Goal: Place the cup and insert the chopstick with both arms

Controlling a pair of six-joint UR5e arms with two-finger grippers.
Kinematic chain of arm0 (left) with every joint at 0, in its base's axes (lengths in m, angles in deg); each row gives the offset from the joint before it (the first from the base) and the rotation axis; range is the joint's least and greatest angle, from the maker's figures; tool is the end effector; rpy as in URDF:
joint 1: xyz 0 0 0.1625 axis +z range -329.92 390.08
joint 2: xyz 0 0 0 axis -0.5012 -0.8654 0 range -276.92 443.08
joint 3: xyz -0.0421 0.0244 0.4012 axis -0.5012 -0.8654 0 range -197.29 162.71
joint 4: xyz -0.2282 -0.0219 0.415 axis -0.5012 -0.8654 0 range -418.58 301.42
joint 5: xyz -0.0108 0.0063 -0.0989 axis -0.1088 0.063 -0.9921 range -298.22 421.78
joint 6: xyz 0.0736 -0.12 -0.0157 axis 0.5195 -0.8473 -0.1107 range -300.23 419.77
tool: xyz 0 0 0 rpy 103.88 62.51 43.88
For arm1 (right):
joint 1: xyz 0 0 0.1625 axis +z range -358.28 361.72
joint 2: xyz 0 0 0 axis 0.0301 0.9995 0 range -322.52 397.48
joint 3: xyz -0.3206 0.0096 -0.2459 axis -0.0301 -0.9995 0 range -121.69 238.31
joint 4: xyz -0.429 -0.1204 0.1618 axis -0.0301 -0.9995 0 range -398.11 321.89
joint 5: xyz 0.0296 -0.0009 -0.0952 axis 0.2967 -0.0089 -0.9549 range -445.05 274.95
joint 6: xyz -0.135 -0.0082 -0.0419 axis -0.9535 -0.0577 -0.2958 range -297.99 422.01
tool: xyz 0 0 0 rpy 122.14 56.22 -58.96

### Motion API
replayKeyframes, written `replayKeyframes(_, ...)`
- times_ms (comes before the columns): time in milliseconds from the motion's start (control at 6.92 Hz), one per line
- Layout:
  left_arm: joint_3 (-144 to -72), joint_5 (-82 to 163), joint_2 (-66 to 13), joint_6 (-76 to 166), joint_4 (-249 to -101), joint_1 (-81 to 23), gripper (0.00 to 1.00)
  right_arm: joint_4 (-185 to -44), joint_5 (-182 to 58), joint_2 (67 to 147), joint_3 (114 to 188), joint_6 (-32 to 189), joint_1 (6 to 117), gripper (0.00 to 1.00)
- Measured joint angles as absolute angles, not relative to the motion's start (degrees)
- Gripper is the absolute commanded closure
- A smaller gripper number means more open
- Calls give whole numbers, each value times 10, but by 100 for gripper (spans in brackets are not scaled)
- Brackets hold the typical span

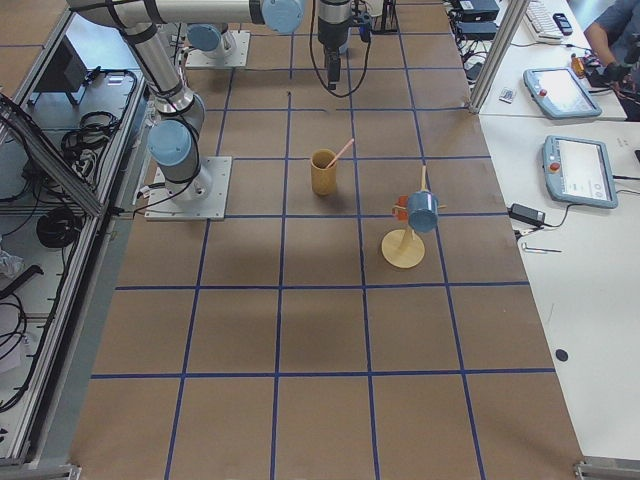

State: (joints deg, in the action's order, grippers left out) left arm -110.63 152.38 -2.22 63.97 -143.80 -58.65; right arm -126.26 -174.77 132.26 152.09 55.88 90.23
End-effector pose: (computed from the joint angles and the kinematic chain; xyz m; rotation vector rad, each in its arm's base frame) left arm -0.1199 -0.5388 0.4458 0.0789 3.1207 -0.1660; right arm 0.1204 -0.5221 0.4302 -0.1267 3.1332 0.0224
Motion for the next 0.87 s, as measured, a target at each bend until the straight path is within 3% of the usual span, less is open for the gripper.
replayKeyframes(867, -1087, 1525, -34, 608, -1473, -586, 0, -1263, -1748, 1322, 1521, 557, 902, 0)
